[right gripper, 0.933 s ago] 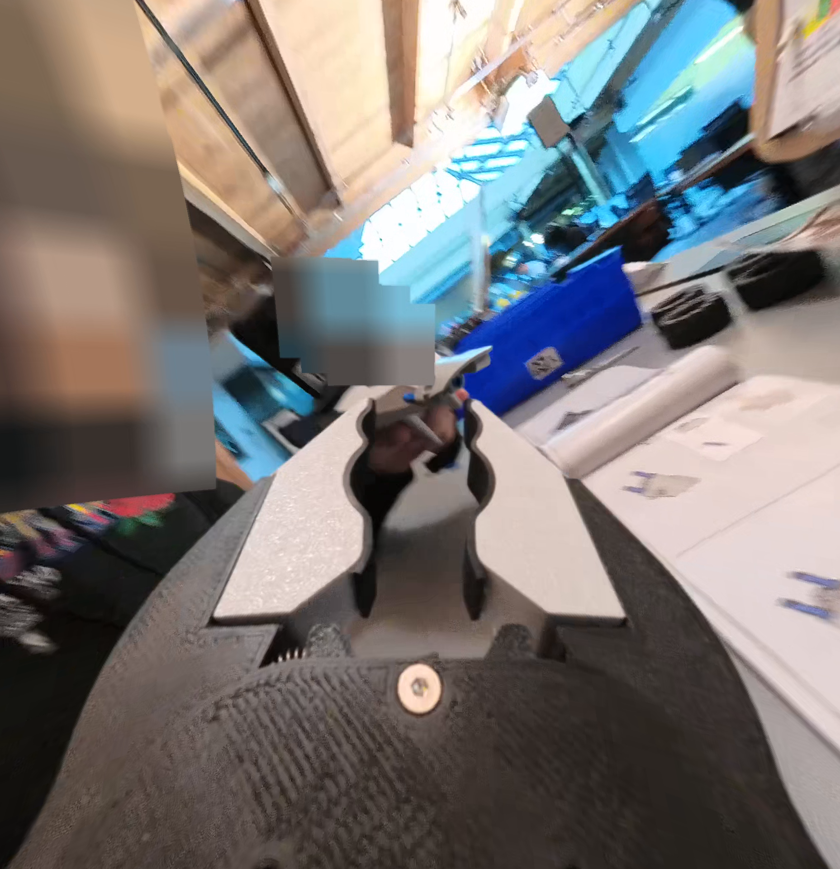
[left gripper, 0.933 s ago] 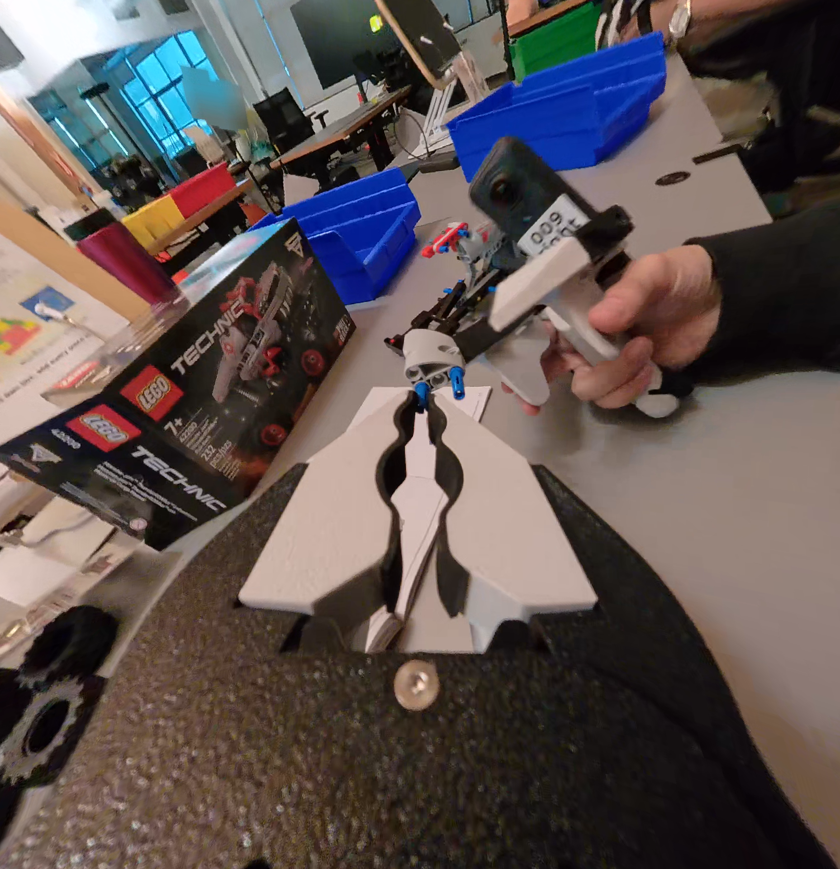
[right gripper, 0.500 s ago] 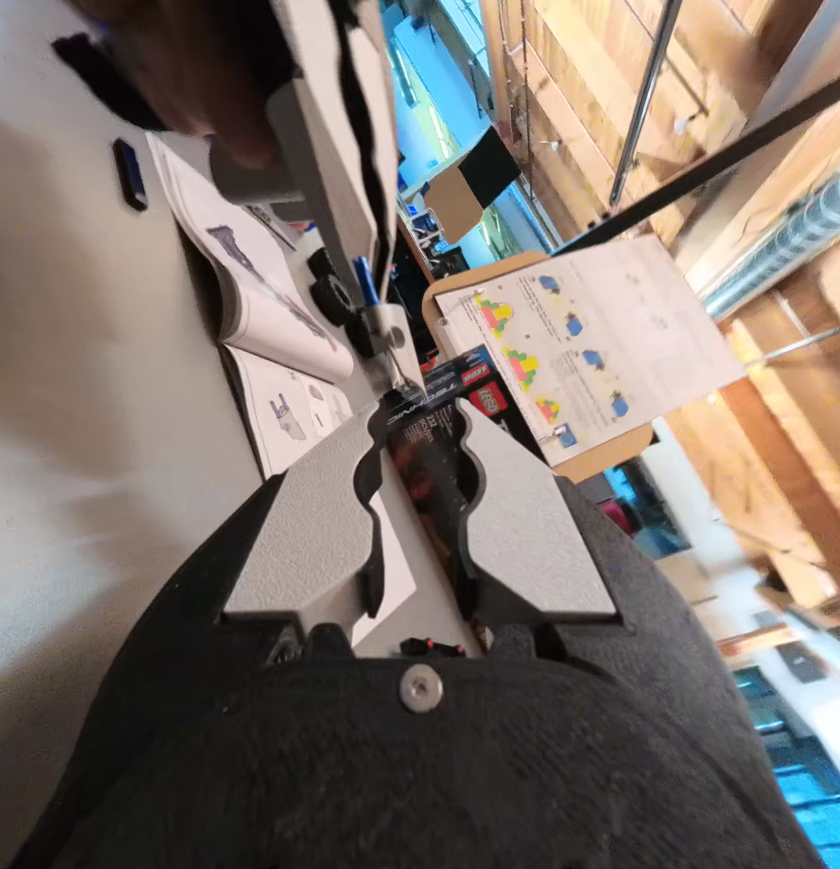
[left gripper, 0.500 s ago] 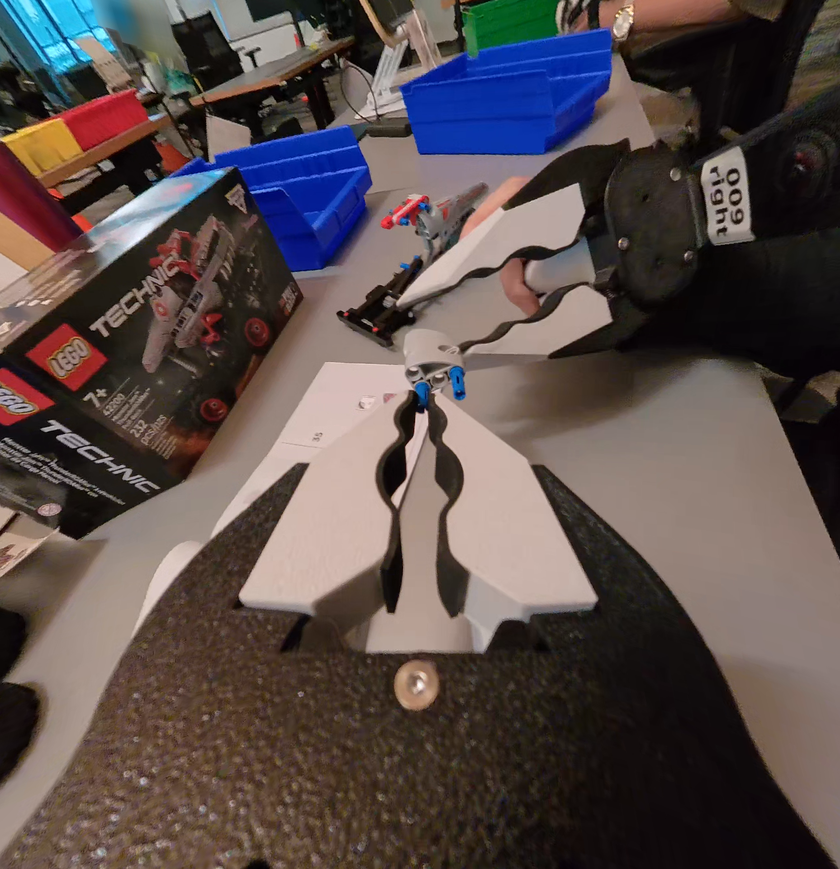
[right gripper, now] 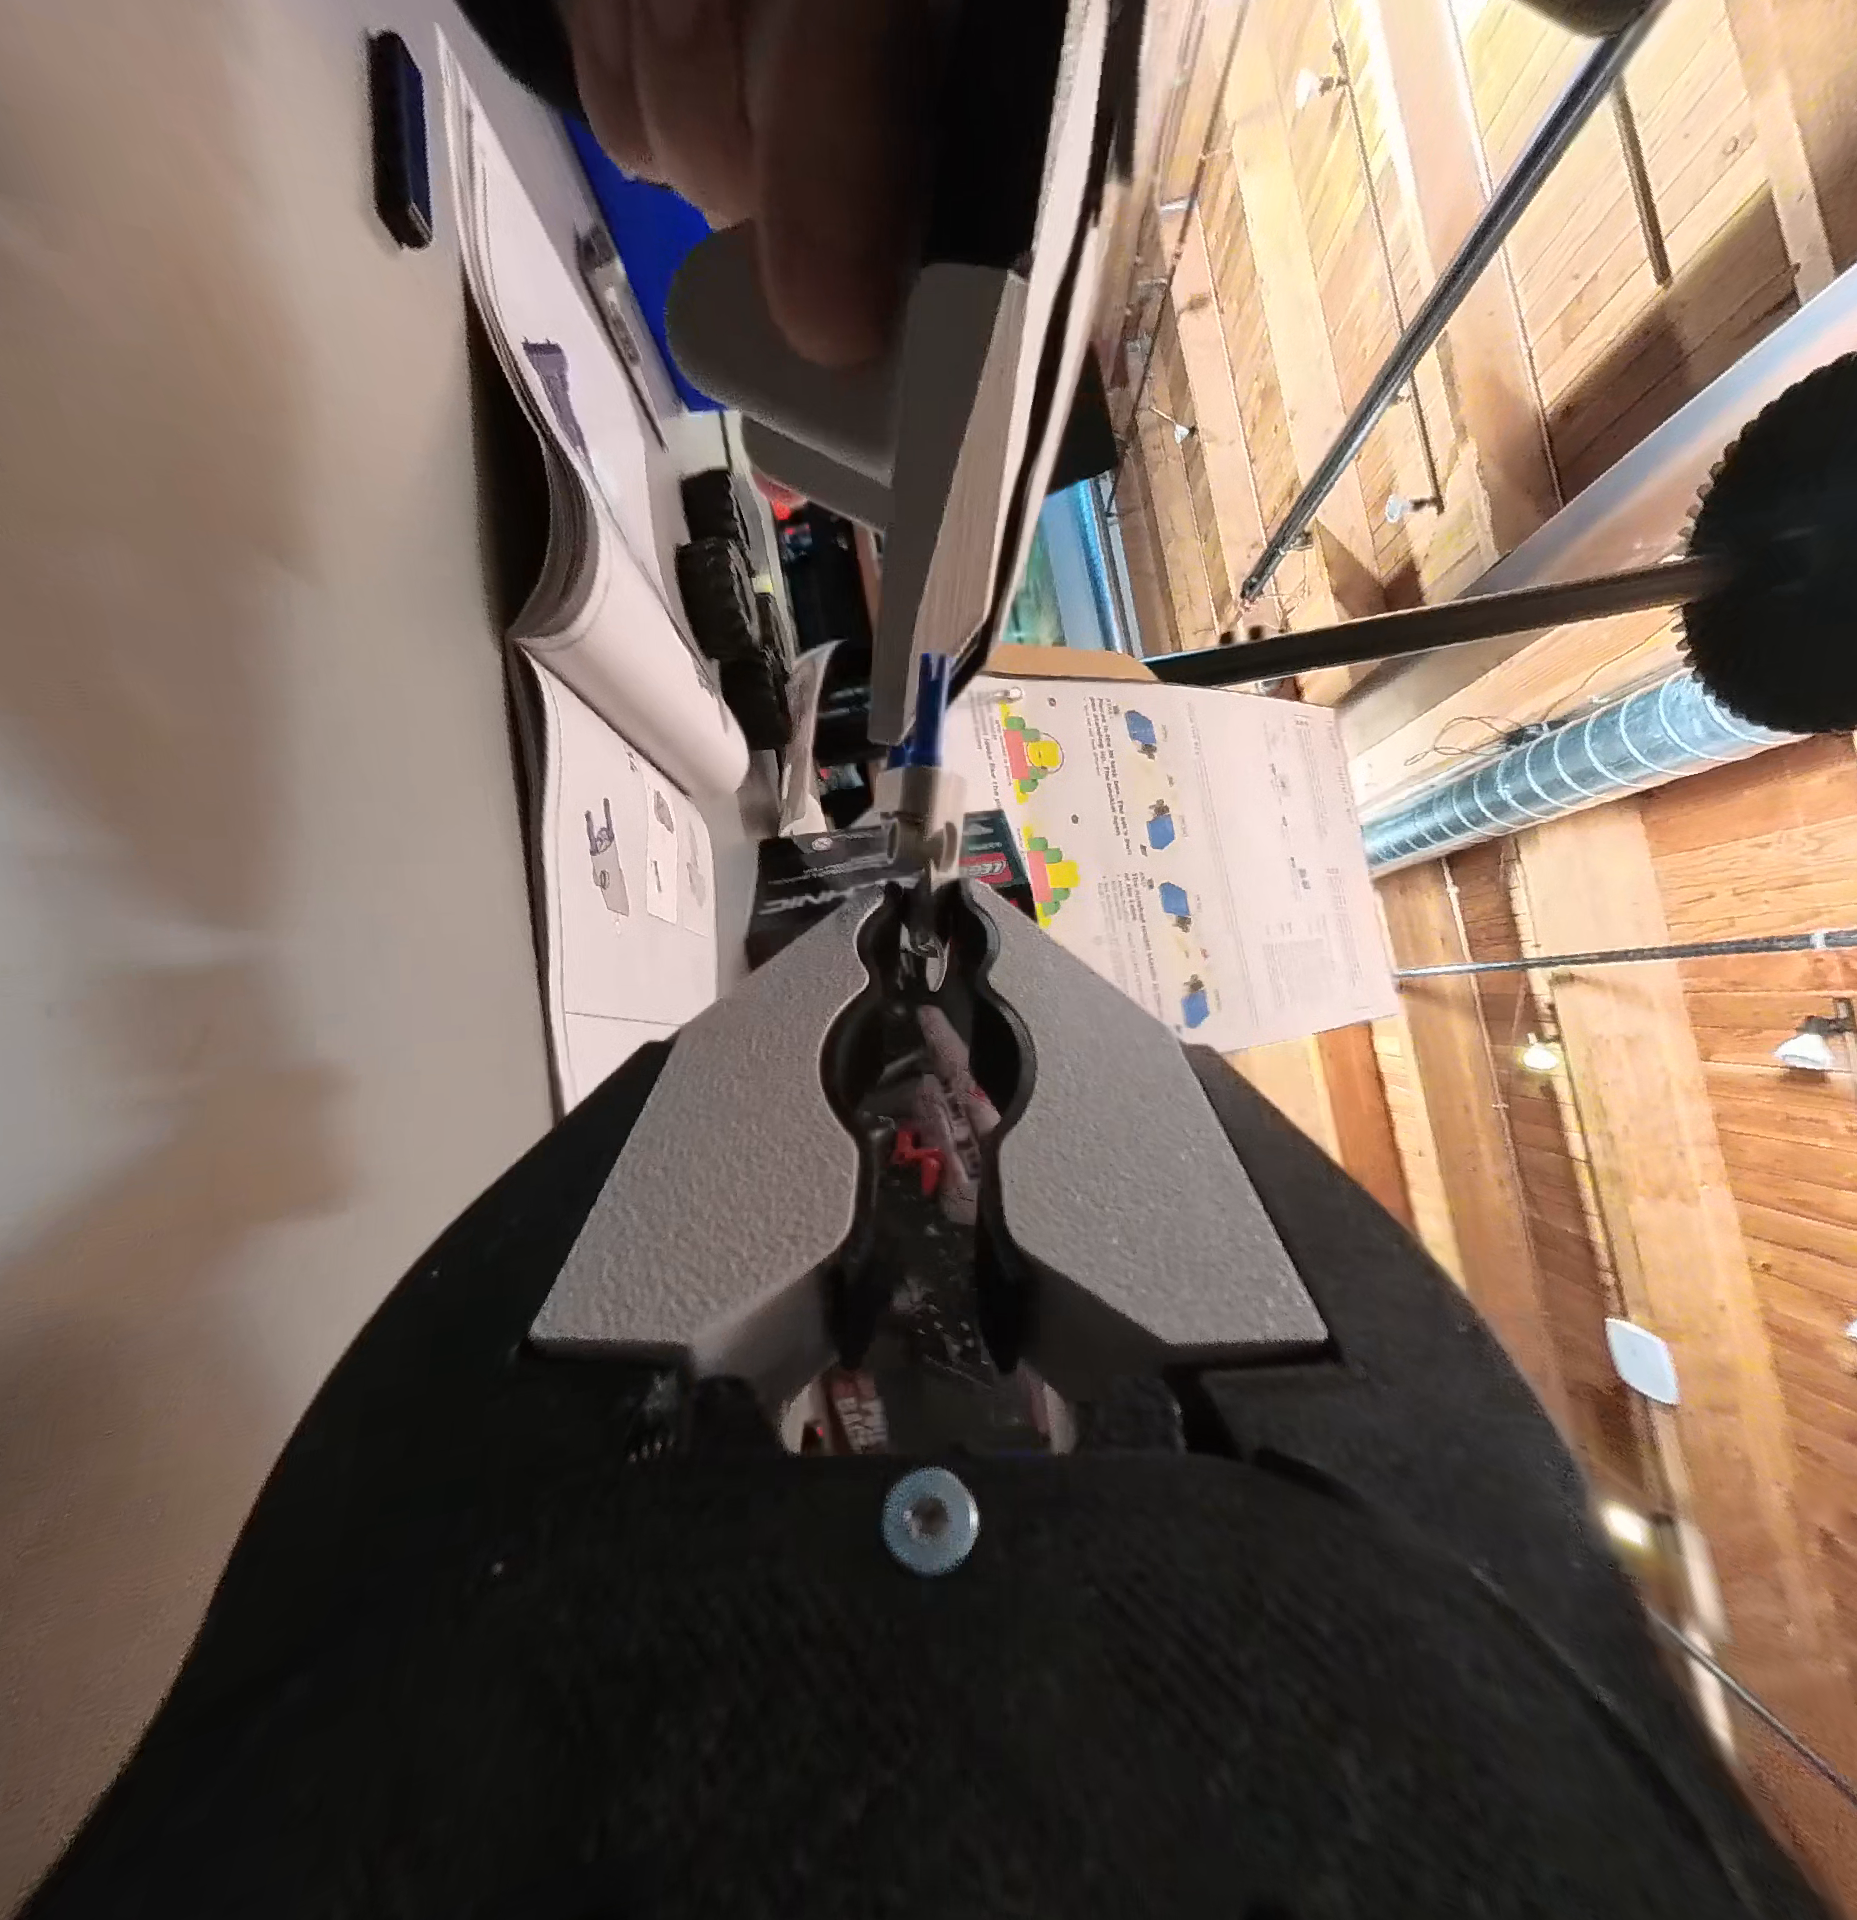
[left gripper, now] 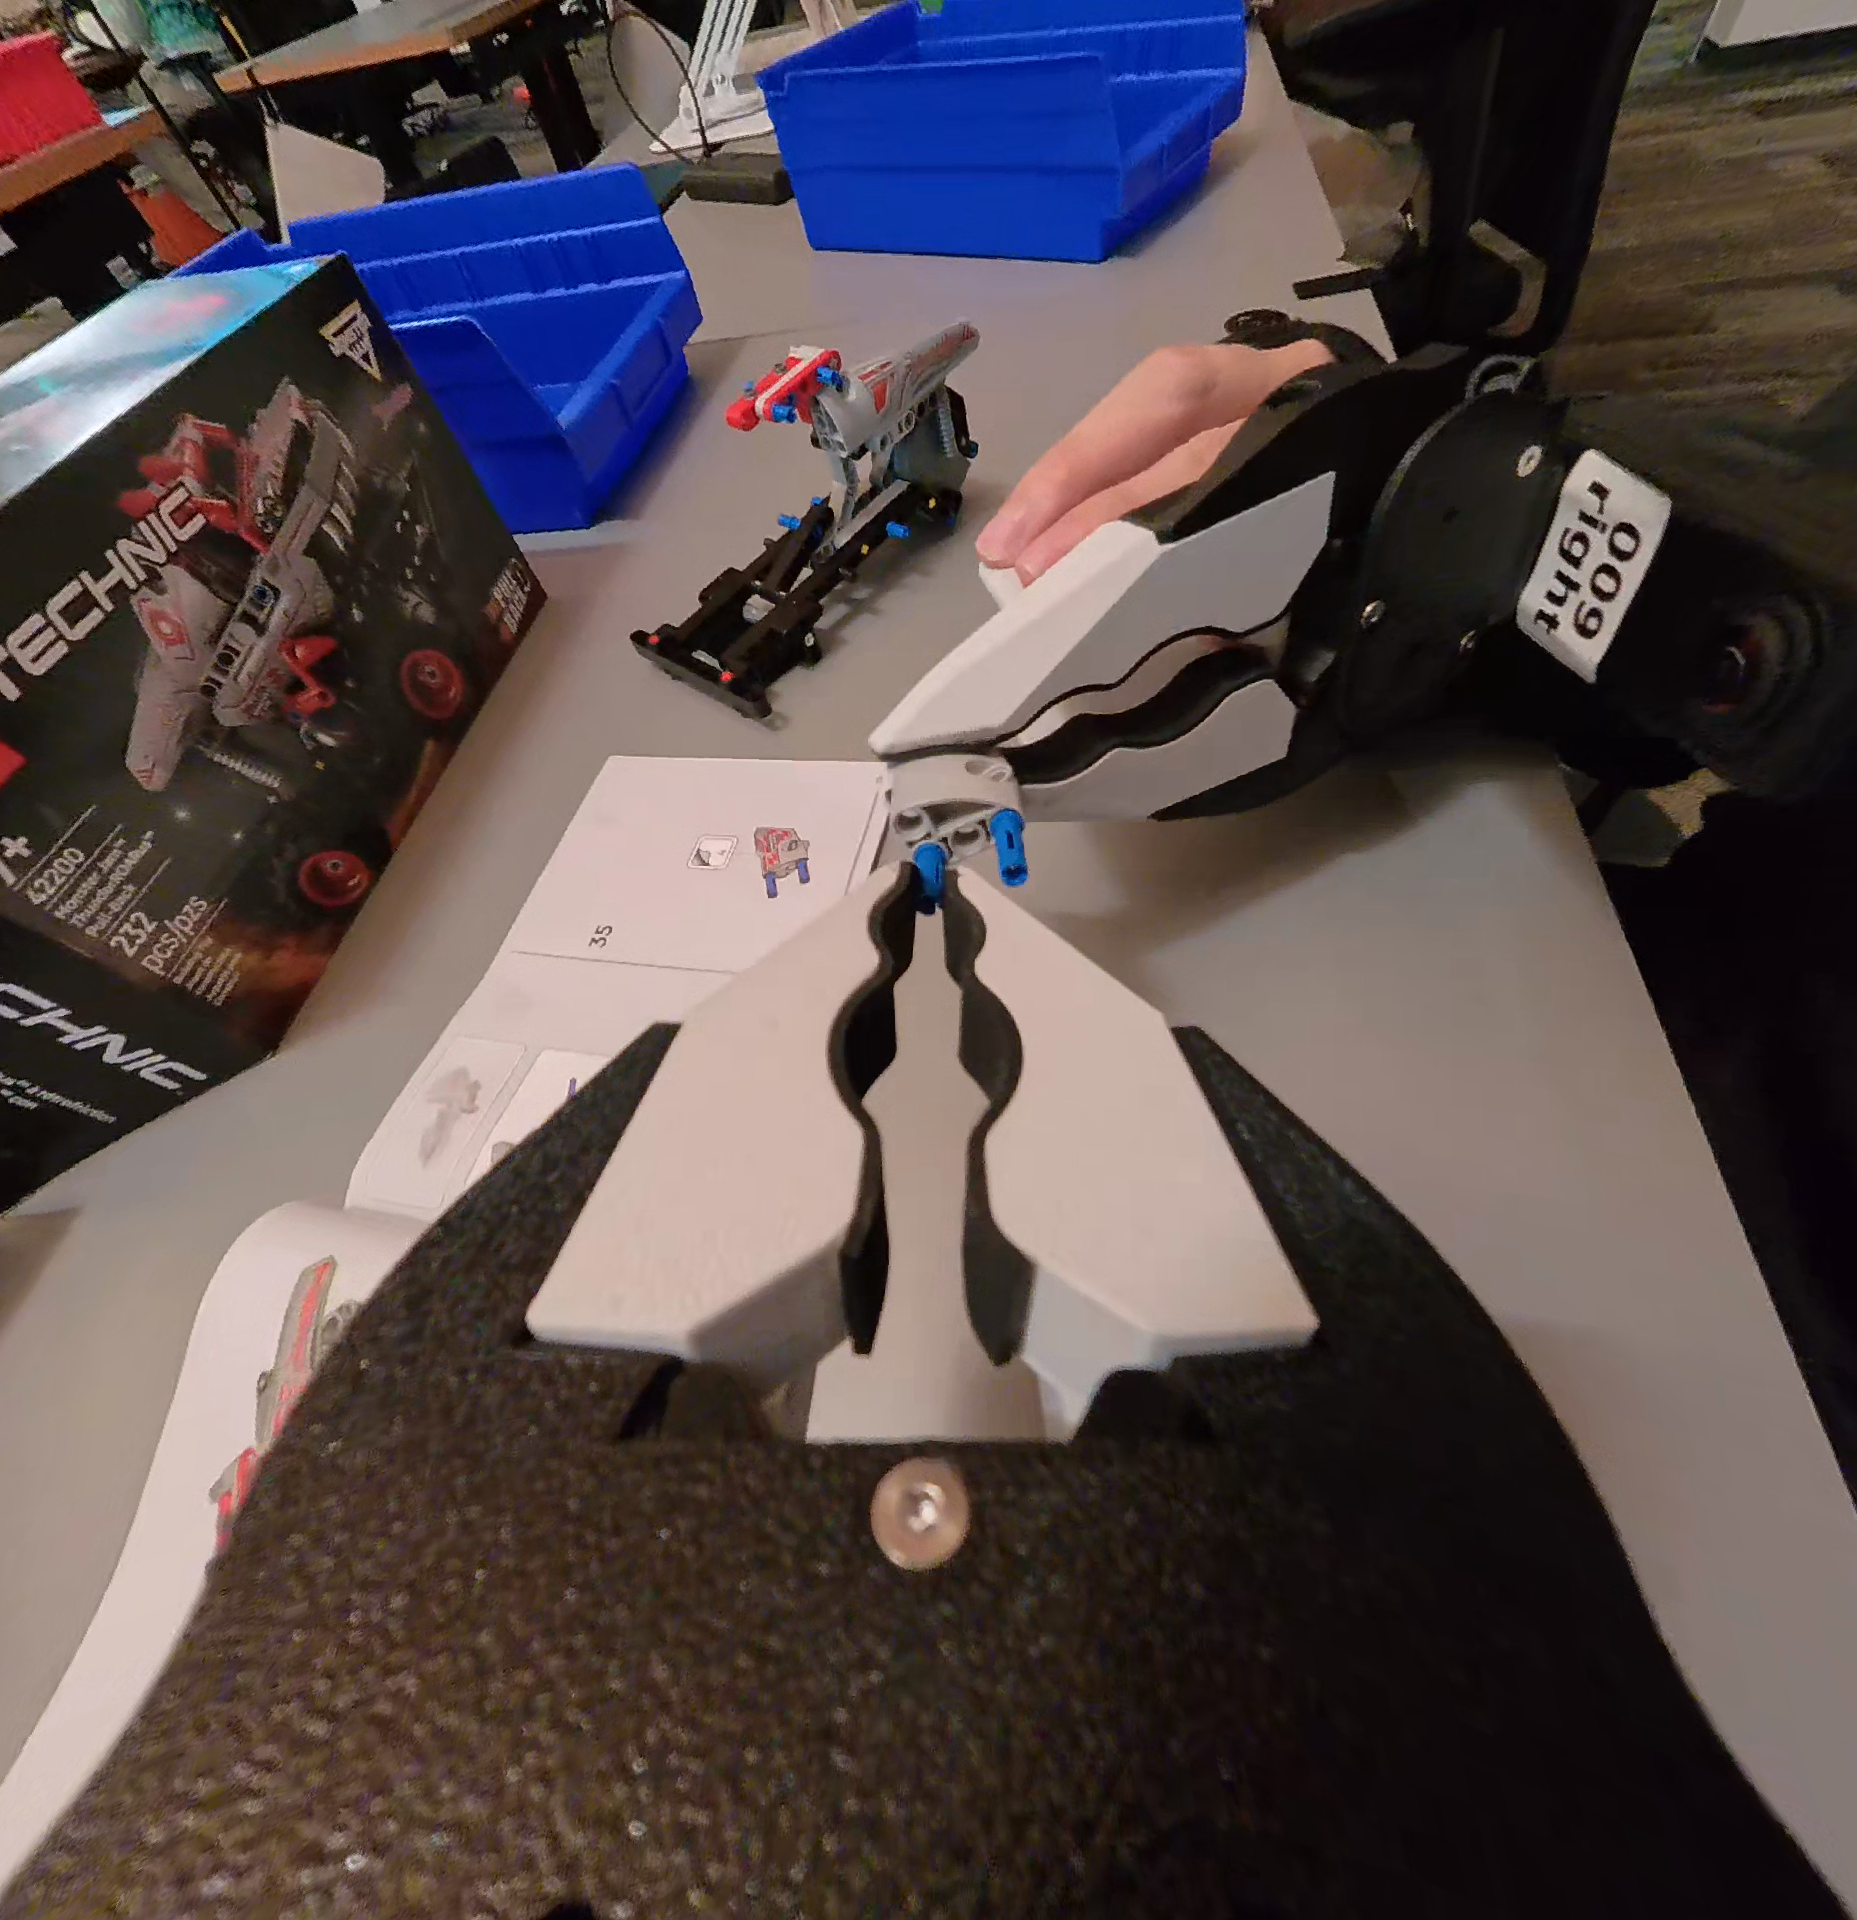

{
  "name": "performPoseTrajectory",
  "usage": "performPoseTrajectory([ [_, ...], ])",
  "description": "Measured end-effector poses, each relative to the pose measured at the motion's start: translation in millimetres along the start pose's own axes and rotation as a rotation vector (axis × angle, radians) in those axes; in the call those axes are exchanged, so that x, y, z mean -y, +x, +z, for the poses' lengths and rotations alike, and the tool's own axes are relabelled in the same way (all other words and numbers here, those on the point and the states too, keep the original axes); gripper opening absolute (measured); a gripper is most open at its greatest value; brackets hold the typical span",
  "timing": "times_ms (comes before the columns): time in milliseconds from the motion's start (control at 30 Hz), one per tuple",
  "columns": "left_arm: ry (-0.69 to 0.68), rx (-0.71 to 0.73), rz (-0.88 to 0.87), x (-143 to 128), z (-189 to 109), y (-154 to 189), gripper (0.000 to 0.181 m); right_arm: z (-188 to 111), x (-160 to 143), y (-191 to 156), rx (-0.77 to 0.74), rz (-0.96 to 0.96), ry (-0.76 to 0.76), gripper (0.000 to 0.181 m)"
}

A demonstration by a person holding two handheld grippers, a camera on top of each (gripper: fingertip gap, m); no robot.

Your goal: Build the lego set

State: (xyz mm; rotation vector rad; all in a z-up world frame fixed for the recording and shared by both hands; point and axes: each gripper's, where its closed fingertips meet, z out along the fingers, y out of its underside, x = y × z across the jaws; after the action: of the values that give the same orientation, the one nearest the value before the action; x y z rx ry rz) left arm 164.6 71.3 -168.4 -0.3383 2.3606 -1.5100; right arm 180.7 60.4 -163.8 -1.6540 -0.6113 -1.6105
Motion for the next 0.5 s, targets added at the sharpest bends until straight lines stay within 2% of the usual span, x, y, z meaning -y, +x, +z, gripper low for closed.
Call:
performPoseTrajectory([
  [500,-0.034,0.021,0.008,-4.6,-2.1,-3.4,0.001,-0.9,-0.1,-3.4,-0.004,-0.023,0.008,0.005],
])
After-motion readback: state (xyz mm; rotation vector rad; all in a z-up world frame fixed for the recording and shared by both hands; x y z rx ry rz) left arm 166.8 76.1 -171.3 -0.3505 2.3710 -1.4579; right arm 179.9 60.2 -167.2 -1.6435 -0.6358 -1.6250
